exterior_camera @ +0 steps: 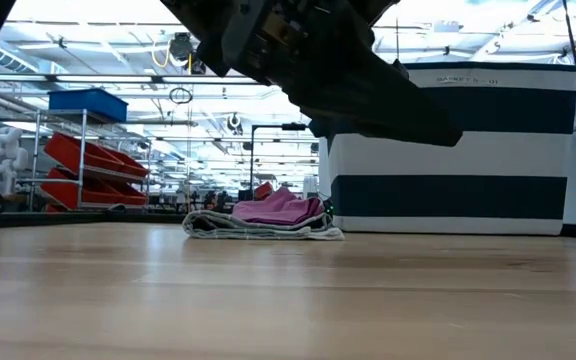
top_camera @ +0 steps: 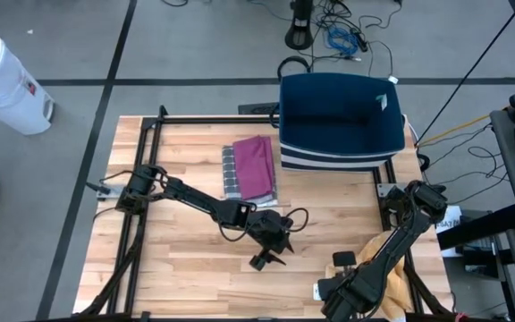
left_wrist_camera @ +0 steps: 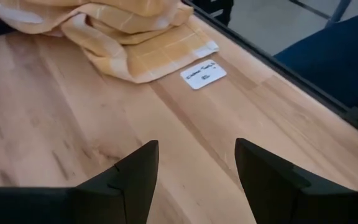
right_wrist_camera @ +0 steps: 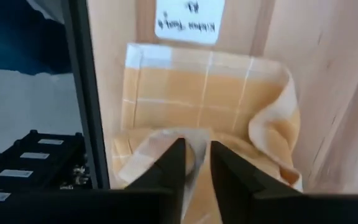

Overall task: Fold towel
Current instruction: Fold the orange checkered towel

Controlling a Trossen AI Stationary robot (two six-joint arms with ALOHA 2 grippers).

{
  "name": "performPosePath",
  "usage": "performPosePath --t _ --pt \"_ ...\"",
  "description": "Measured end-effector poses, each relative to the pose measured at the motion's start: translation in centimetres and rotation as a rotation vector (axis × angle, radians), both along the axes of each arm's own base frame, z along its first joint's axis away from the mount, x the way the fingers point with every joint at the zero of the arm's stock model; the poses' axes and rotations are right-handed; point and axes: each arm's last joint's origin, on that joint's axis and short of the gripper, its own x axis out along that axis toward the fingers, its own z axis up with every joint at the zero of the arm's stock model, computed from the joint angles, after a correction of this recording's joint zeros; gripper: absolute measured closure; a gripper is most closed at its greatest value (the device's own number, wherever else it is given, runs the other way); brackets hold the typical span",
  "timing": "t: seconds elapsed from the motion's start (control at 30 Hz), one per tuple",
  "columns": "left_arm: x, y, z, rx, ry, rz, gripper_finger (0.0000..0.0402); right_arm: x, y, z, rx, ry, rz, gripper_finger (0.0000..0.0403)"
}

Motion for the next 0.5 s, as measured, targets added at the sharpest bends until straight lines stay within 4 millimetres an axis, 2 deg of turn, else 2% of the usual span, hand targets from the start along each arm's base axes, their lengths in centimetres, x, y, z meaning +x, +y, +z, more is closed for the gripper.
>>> performPosePath --t 0.13,0.27,0.5 --pt "0.0 0.0 -0.1 0.031 0.004 0.048 0.0184 0.8 -0.2 0.0 -0.004 -0.071 0.053 0.0396" --pt "-0.3 -0.2 -0.5 0.128 0.021 0.111 0.0184 1.6 -1.0 0.0 -0.046 -0.119 0.093 0.0401" --pt "-0.9 0.4 -1.4 0.174 0.128 0.120 0.0184 2.8 -3.4 0.1 -0.190 -0.121 0.181 0.0402"
